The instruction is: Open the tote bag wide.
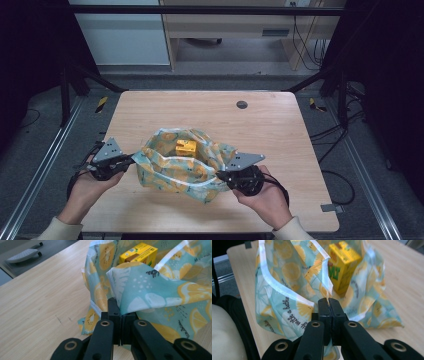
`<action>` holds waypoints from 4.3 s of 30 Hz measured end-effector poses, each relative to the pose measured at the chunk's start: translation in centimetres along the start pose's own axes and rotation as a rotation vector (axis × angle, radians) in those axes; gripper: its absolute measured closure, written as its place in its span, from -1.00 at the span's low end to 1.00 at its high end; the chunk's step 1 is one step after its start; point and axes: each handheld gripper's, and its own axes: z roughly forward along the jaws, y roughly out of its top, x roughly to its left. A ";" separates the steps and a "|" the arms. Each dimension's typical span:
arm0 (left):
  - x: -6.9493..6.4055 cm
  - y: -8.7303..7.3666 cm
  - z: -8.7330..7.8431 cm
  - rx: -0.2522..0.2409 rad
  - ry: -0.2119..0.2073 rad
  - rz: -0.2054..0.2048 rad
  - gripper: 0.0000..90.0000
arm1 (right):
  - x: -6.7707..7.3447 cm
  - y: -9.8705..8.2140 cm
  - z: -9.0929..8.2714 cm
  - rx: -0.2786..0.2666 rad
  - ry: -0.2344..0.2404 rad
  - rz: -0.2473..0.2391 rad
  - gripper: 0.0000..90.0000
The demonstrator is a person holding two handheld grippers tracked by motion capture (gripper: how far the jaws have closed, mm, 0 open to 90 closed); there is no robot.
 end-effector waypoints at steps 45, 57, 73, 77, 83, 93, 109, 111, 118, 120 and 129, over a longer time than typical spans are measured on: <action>-1.7 -3.0 2.5 0.114 0.034 0.023 -0.01 | 0.3 -3.2 3.5 0.130 -0.025 0.023 -0.08; -1.4 -2.7 0.2 0.074 0.045 0.009 0.00 | -0.1 -2.2 1.3 0.101 -0.049 0.022 -0.22; -1.3 0.3 0.6 0.037 0.056 0.025 -0.03 | -0.9 -0.2 4.4 0.084 -0.059 0.055 -0.26; -1.0 2.7 1.2 0.008 0.063 0.033 -0.05 | -2.0 0.8 5.3 0.084 -0.094 0.060 -0.21; 0.1 5.4 1.0 -0.022 0.090 0.046 -0.05 | -3.2 1.9 6.4 0.093 -0.103 0.070 -0.12; 2.6 4.8 4.8 0.113 0.073 0.003 -0.10 | -4.0 1.8 8.9 0.147 -0.074 0.109 -0.09; 2.4 3.5 9.4 0.238 0.018 -0.003 0.75 | -4.5 1.6 9.7 0.171 -0.047 0.092 0.82; 2.2 3.6 9.2 0.234 0.027 0.000 0.84 | -4.5 1.7 9.5 0.169 -0.047 0.086 0.93; 2.2 5.0 8.1 0.136 0.078 -0.009 0.97 | -6.1 3.4 8.8 0.116 -0.099 0.084 0.97; 2.2 5.1 8.1 0.126 0.090 -0.010 0.97 | -6.8 4.2 8.5 0.091 -0.124 0.091 0.97; 2.0 3.4 9.7 0.187 0.091 -0.019 0.98 | -9.2 4.2 11.2 0.139 -0.145 0.137 0.97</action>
